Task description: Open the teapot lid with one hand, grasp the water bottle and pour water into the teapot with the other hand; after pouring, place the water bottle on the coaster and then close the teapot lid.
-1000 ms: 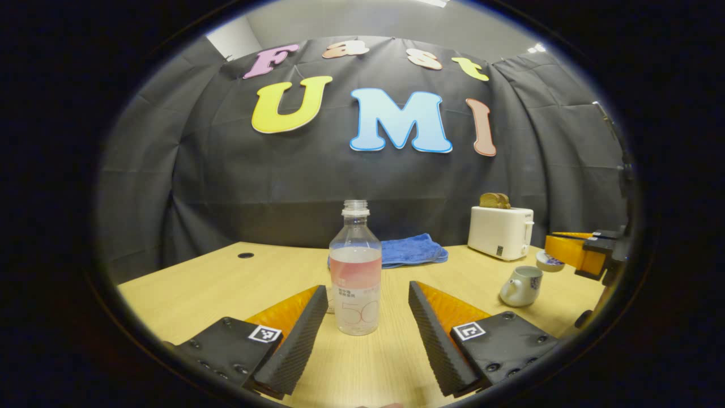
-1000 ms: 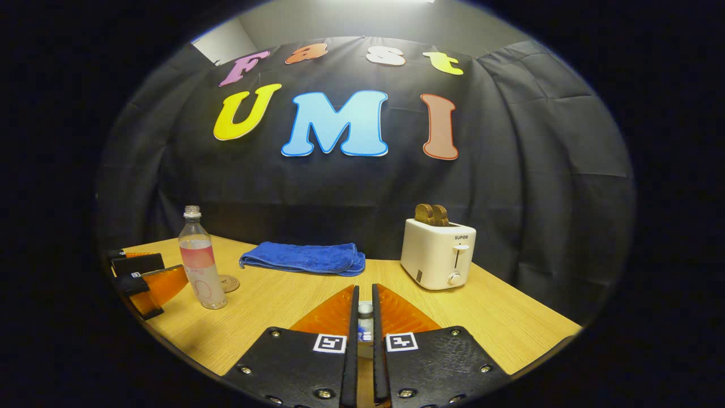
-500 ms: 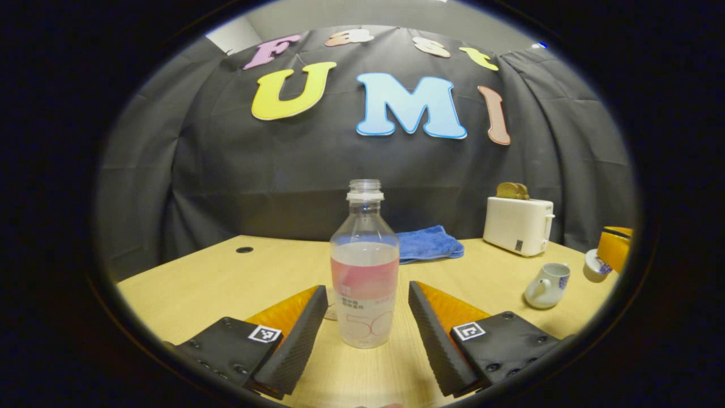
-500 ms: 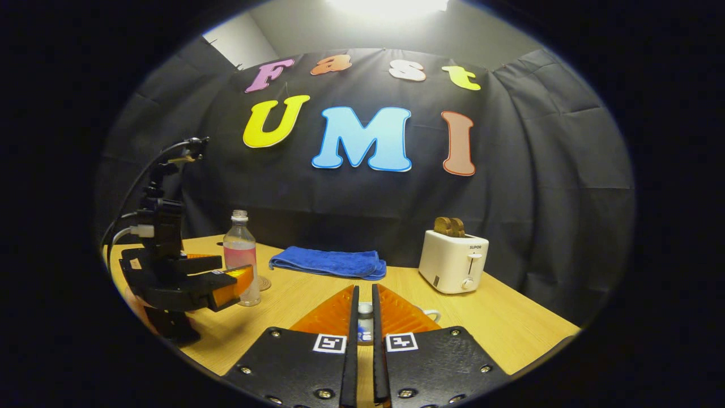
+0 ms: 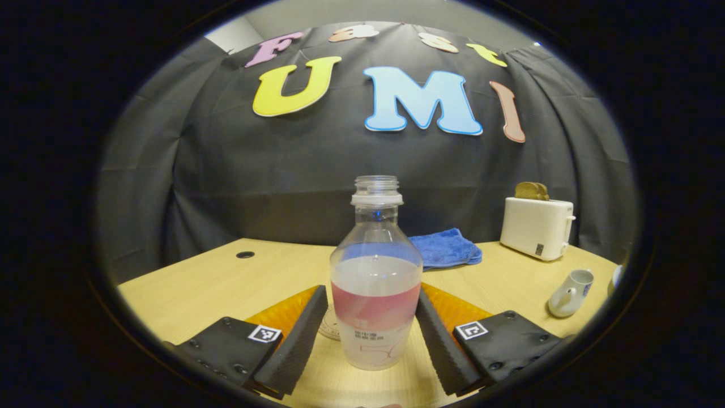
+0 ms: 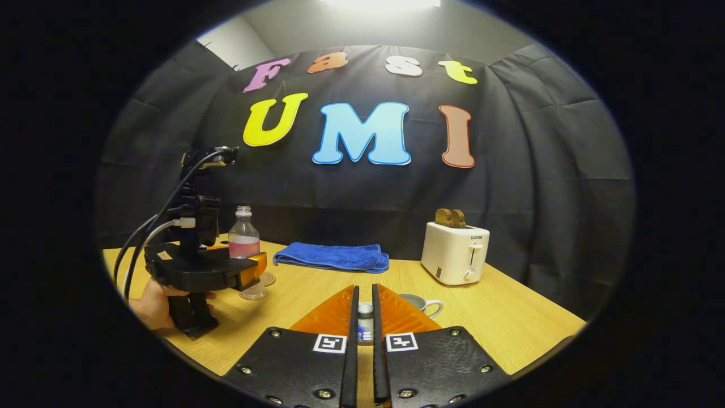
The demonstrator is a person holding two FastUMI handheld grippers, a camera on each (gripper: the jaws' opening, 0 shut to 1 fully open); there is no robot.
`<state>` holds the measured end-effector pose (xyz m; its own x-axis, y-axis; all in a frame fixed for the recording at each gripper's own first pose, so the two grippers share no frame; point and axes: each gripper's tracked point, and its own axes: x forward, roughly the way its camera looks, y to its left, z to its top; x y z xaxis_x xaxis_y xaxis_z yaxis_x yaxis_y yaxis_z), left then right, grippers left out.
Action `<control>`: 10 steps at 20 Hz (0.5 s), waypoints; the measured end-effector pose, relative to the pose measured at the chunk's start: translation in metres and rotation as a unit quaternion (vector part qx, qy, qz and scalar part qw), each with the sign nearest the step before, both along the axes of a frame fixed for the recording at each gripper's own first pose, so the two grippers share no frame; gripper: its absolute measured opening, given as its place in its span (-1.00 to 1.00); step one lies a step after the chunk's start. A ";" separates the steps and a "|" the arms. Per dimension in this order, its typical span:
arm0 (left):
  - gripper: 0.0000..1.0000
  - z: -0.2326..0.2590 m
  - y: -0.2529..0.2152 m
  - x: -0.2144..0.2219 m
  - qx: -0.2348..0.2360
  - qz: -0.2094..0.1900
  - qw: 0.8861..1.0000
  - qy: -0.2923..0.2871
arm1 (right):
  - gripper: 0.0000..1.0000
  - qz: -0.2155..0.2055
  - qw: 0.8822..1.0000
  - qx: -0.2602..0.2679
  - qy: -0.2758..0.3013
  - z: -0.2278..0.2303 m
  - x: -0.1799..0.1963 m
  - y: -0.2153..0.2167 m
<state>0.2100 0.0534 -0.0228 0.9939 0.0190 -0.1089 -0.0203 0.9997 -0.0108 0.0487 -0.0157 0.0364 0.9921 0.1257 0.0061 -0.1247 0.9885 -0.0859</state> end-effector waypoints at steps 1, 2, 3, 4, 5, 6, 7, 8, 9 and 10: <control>1.00 -0.001 -0.002 0.002 0.001 -0.005 1.000 -0.002 | -0.77 0.000 1.000 0.001 0.001 -0.001 -0.001 0.000; 1.00 0.001 -0.004 0.003 -0.002 -0.009 1.000 -0.004 | -0.77 0.000 1.000 0.002 0.001 -0.001 -0.002 -0.001; 0.94 0.002 -0.003 0.002 -0.002 -0.009 1.000 -0.004 | -0.77 0.000 1.000 0.003 0.001 -0.001 -0.004 -0.001; 0.85 0.001 -0.004 0.001 -0.001 -0.010 1.000 -0.001 | -0.78 0.002 1.000 0.004 0.000 0.000 -0.006 -0.001; 0.76 0.000 -0.005 -0.001 0.000 -0.013 1.000 0.001 | -0.78 0.004 1.000 0.005 0.000 0.000 -0.009 -0.001; 0.73 0.000 -0.007 -0.003 0.002 -0.016 1.000 0.002 | -0.77 0.006 1.000 0.007 0.000 0.000 -0.012 -0.001; 0.75 0.000 -0.010 -0.006 0.002 -0.021 1.000 0.005 | -0.77 0.008 1.000 0.009 0.000 0.000 -0.016 -0.001; 0.73 0.002 -0.013 -0.008 0.004 -0.027 1.000 0.006 | -0.77 0.009 1.000 0.011 0.000 0.001 -0.021 -0.001; 0.75 0.002 -0.015 -0.011 0.010 -0.032 0.999 0.007 | -0.77 0.012 1.000 0.013 0.001 0.000 -0.027 -0.001; 0.75 0.003 -0.017 -0.013 0.019 -0.035 0.999 0.007 | -0.77 0.014 1.000 0.017 0.003 0.000 -0.033 -0.001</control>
